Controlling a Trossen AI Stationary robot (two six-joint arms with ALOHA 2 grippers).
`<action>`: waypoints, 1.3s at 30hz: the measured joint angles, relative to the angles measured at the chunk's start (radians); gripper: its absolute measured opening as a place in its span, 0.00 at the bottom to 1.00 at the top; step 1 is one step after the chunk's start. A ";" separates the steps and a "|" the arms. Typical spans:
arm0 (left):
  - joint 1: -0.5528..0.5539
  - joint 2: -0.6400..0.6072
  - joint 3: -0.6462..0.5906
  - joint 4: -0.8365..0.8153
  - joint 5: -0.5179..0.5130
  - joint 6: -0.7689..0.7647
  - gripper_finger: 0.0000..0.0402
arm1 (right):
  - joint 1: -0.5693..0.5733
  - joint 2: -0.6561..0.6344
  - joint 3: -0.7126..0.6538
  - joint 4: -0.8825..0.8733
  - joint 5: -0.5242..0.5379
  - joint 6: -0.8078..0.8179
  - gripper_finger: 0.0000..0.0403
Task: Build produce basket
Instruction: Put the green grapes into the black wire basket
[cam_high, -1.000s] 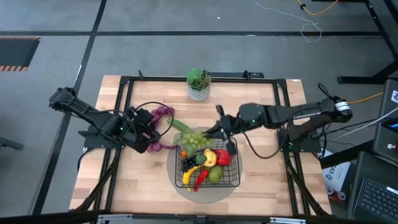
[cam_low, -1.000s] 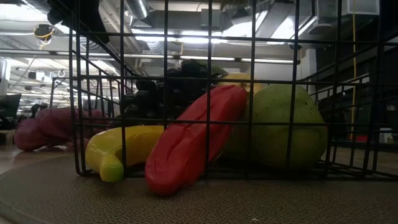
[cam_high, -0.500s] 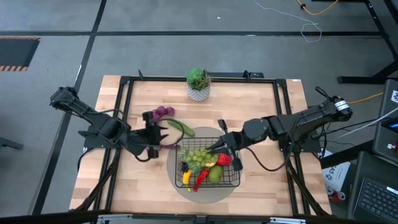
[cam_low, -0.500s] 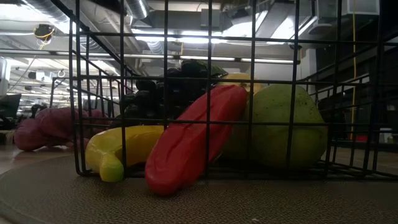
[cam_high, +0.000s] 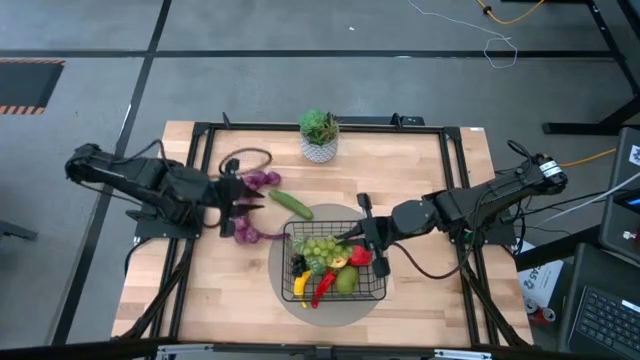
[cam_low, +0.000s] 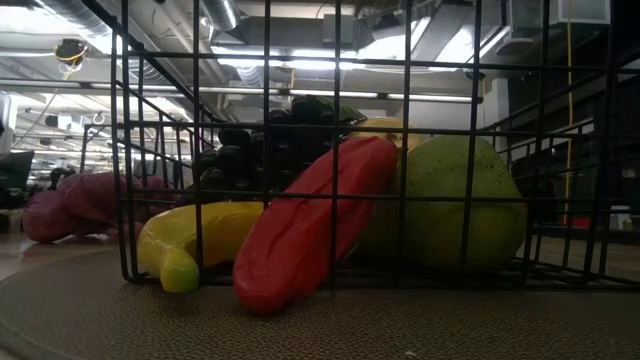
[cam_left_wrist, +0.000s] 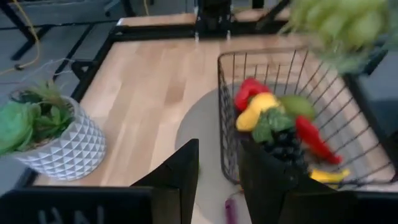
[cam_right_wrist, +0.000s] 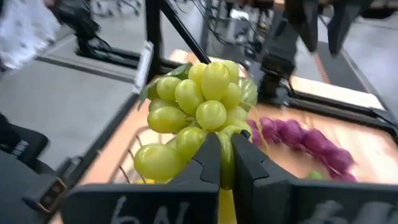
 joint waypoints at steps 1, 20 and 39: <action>0.008 -0.013 -0.010 0.017 0.026 -0.007 0.26 | 0.000 0.000 0.000 -0.014 0.018 0.000 0.01; 0.052 -0.060 -0.269 0.305 0.153 -0.126 0.26 | 0.001 0.000 0.000 -0.069 0.147 -0.008 0.01; 0.025 -0.060 -0.315 0.306 0.148 -0.111 0.26 | 0.010 0.000 -0.001 -0.036 0.403 0.041 0.01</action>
